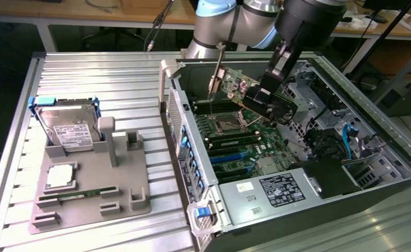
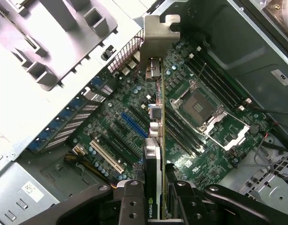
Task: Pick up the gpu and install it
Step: 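Insert the gpu into the slot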
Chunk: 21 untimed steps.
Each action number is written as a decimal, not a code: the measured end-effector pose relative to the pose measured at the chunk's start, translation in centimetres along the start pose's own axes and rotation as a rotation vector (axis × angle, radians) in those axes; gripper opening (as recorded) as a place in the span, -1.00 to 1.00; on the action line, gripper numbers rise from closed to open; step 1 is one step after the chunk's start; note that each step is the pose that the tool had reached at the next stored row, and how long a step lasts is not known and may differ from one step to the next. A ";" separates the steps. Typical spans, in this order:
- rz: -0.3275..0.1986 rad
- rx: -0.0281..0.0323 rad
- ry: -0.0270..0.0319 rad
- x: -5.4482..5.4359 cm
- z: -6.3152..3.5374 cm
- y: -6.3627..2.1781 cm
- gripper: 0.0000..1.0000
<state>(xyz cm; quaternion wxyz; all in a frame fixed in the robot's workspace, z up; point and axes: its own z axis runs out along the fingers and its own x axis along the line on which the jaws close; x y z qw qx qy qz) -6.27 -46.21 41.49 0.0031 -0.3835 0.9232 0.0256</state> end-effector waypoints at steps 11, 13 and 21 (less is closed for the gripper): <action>-0.042 -0.0011 0.0019 0.0 0.00 0.00 -0.46; -0.056 -0.0014 0.0026 0.0 0.00 0.00 -0.46; -0.094 -0.0024 0.0042 0.0 0.00 0.00 -0.46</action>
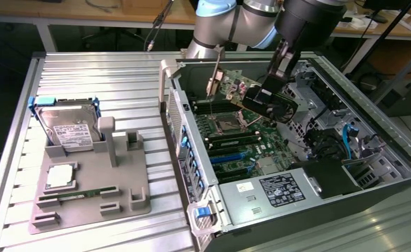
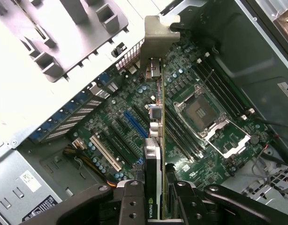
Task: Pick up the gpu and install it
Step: 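Insert the gpu into the slot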
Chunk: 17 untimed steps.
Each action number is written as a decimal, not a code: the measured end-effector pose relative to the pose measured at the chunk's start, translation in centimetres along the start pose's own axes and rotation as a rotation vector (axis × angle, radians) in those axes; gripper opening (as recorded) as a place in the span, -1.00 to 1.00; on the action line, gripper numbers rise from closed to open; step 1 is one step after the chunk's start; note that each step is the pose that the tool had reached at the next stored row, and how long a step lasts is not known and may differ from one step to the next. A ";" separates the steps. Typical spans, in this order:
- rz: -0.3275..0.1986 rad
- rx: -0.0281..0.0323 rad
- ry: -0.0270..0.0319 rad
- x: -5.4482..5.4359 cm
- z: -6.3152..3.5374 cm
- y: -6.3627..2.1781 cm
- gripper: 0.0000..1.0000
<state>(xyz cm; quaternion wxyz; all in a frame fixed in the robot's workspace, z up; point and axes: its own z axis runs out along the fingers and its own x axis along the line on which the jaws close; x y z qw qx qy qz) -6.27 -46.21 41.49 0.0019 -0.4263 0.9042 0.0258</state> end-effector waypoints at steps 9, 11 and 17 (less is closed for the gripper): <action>-0.031 -0.0008 0.0014 0.0 0.00 0.00 -0.46; -0.032 -0.0008 0.0014 0.0 0.00 0.00 -0.46; -0.034 -0.0009 0.0016 0.0 0.00 0.00 -0.46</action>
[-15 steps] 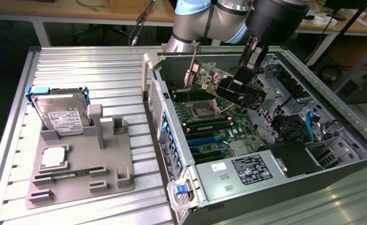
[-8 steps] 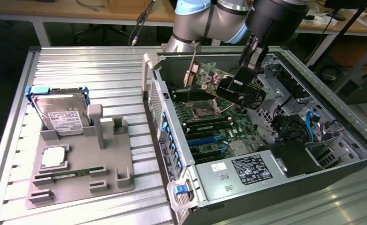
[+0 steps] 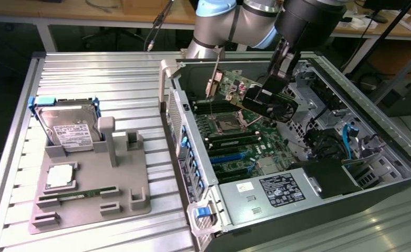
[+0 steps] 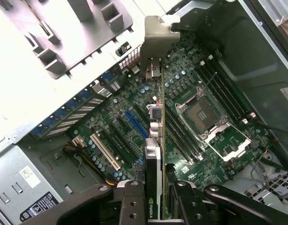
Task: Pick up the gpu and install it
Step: 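Insert the gpu into the slot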
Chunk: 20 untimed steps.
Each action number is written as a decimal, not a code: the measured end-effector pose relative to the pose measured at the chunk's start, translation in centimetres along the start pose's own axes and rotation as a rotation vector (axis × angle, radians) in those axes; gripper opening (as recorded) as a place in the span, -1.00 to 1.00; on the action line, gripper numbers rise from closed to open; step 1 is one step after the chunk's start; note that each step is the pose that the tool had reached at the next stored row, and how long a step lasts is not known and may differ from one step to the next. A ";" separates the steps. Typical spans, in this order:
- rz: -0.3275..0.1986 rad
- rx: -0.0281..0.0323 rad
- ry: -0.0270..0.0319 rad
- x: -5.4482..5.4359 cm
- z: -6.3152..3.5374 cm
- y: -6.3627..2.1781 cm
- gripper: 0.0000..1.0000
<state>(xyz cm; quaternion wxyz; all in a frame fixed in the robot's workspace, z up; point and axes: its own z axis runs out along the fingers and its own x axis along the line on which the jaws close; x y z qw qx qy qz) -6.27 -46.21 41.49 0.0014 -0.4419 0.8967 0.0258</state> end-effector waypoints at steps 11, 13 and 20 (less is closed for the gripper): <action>-0.012 -0.0003 0.0005 0.0 0.00 0.00 -0.46; -0.015 -0.0003 0.0006 0.0 0.00 0.00 -0.46; -0.024 -0.0006 0.0010 0.0 0.00 0.00 -0.46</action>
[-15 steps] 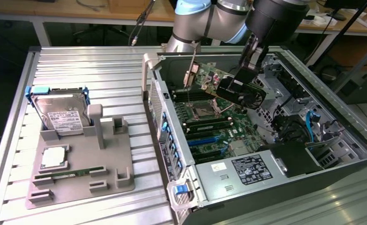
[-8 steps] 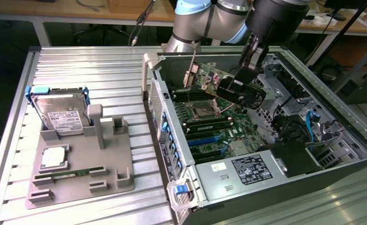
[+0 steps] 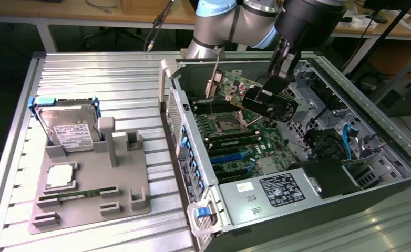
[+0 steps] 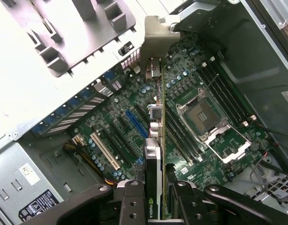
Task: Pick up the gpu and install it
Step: 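Insert the gpu into the slot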
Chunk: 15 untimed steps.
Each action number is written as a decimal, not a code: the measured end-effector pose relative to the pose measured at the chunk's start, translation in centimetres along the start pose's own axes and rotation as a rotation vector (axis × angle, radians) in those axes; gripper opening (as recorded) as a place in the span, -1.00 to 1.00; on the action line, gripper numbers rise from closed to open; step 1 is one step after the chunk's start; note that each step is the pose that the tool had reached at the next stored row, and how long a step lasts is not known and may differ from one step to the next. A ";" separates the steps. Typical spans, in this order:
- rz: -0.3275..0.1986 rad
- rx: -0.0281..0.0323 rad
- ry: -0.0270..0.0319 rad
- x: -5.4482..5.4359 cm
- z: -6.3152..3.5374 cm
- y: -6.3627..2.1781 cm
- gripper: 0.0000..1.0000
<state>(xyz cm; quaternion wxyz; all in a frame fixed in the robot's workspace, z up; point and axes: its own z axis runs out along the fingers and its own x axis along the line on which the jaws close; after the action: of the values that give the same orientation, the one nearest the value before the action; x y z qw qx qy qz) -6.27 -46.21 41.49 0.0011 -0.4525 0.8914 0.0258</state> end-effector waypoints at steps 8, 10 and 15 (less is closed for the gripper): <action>-0.010 -0.0003 0.0005 0.0 0.00 0.00 -0.46; -0.012 -0.0003 0.0006 0.0 0.00 0.00 -0.46; -0.016 -0.0004 0.0008 0.0 0.00 0.00 -0.46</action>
<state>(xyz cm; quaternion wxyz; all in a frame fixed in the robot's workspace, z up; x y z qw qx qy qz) -6.27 -46.21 41.49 0.0009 -0.4597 0.8877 0.0258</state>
